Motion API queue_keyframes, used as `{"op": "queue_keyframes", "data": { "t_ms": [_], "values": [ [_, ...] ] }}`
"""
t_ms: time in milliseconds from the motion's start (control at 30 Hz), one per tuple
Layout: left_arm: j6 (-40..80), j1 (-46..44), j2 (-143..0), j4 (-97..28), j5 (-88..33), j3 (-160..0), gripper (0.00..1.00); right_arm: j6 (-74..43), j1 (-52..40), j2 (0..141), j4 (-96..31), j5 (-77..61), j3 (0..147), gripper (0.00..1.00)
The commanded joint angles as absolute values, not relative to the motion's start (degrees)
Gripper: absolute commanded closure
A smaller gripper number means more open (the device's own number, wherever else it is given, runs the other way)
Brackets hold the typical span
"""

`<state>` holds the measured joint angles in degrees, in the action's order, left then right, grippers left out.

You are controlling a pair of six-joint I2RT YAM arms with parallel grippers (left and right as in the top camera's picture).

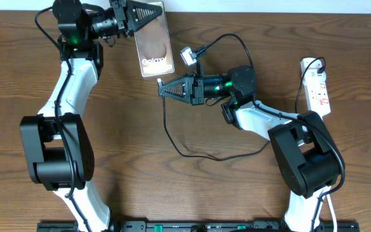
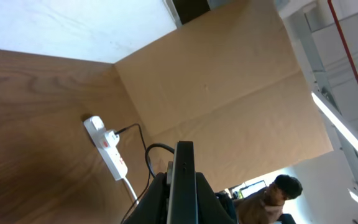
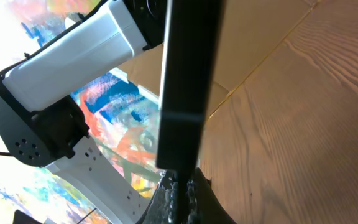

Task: Plug charger to phone and switch on socket
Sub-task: 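Align the held plug with the phone's bottom charging port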

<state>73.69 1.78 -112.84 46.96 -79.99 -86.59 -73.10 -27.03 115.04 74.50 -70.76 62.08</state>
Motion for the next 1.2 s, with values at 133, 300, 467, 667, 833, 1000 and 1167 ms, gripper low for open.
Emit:
{"op": "queue_keyframes", "data": {
  "t_ms": [133, 300, 467, 667, 833, 1000, 1167],
  "values": [
    [74.2, 1.8, -112.2, 47.7, -77.1, -87.0, 0.93, -73.7, -27.8, 115.2, 74.9, -68.5, 62.2, 0.99],
    [74.0, 1.8, -112.2, 47.7, -77.2, -87.0, 0.93, -73.7, -27.8, 115.2, 75.7, -68.5, 62.2, 0.99],
    [73.6, 1.8, -112.2, 47.7, -78.1, -87.0, 0.93, -73.7, -27.8, 115.2, 77.1, -68.5, 62.2, 0.99],
    [73.8, 1.8, -112.2, 47.7, -79.1, -87.0, 0.93, -73.9, -27.6, 115.2, 77.1, -68.5, 62.2, 0.99],
    [74.3, 1.8, -112.2, 47.7, -80.0, -86.9, 0.93, -73.9, -27.6, 115.2, 77.1, -68.4, 62.2, 0.99],
    [74.3, 1.8, -112.2, 47.7, -81.0, -87.0, 0.93, -74.0, -27.4, 115.2, 77.1, -67.8, 62.2, 0.99],
    [74.3, 1.8, -112.2, 47.7, -81.0, -87.0, 0.93, -73.9, -27.4, 115.2, 77.0, -67.6, 62.2, 0.99]
  ]
}}
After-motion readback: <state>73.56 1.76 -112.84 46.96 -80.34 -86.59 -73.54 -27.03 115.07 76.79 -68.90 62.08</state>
